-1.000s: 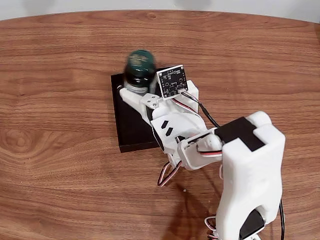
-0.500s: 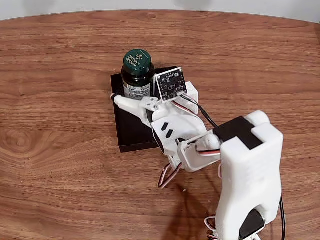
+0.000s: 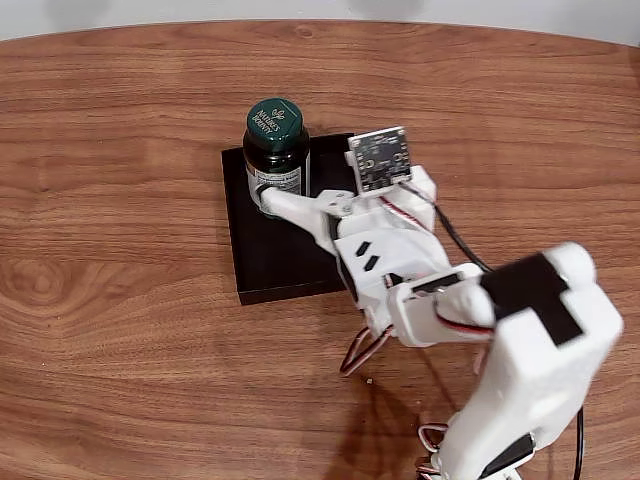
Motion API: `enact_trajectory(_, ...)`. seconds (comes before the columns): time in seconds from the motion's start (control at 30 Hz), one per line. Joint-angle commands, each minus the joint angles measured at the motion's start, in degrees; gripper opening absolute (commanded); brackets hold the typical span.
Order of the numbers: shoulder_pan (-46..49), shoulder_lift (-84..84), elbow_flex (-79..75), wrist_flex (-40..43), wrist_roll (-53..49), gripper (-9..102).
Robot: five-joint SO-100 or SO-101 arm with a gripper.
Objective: Pick up the pill bottle and place it in the black box.
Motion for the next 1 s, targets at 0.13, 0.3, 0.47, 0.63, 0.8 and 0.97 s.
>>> enact_trajectory(0.13,2.5,20.9,6.0,10.1,0.2,36)
enact_trajectory(0.3,3.5,31.1,10.0,18.5,0.8,34)
enact_trajectory(0.47,4.4,39.6,14.1,25.3,1.8,30)
enact_trajectory(0.63,4.7,49.4,19.1,33.7,2.2,27)
enact_trajectory(0.8,6.2,57.7,24.2,39.2,0.6,26)
enact_trajectory(0.97,9.5,63.4,24.3,49.0,-2.3,25)
